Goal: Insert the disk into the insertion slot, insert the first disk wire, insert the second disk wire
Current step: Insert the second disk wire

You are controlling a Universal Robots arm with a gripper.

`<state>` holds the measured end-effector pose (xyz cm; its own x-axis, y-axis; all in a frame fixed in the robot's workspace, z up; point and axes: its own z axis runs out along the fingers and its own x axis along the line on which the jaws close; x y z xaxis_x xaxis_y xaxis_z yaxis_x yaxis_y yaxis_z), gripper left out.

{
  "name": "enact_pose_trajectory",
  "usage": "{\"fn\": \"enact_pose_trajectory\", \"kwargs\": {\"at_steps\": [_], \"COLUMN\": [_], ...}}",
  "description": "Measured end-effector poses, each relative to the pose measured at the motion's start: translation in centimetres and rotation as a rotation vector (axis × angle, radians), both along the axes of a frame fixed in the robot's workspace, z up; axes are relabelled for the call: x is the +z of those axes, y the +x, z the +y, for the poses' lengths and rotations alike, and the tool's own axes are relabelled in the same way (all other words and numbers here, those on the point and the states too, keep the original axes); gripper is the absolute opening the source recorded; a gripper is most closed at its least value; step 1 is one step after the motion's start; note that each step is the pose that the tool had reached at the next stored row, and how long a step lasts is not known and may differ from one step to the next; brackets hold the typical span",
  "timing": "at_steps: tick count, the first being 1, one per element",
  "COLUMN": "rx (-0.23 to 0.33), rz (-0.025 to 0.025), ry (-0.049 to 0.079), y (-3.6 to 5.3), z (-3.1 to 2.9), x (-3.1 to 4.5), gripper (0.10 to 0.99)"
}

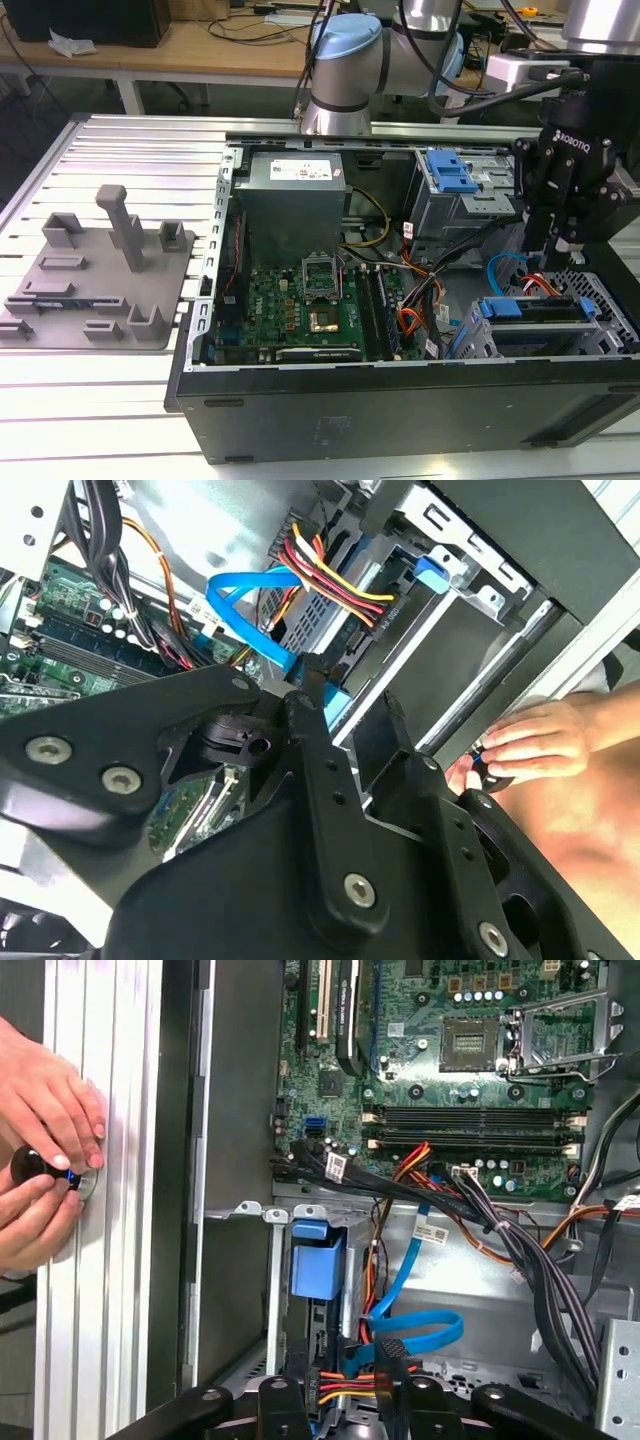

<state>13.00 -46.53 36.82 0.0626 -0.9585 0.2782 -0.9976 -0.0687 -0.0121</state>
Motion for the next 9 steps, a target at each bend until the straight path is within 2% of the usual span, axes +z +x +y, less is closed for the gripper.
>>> {"fn": "enact_pose_trajectory", "kwargs": {"at_steps": [3,4,6,9], "rx": [0.000,0.000,0.004,0.009], "rz": [0.0000,0.0000,0.0000,-0.0001], "ry": [-0.008,-0.019,-0.043,-0.066], "y": [-0.02,-0.02,-0.02,-0.03], "z": [0.49,0.77,0.87,0.89], "x": [-0.20,-0.34,-0.46,-0.59], "gripper": [0.396,0.396,0.396,0.396]}}
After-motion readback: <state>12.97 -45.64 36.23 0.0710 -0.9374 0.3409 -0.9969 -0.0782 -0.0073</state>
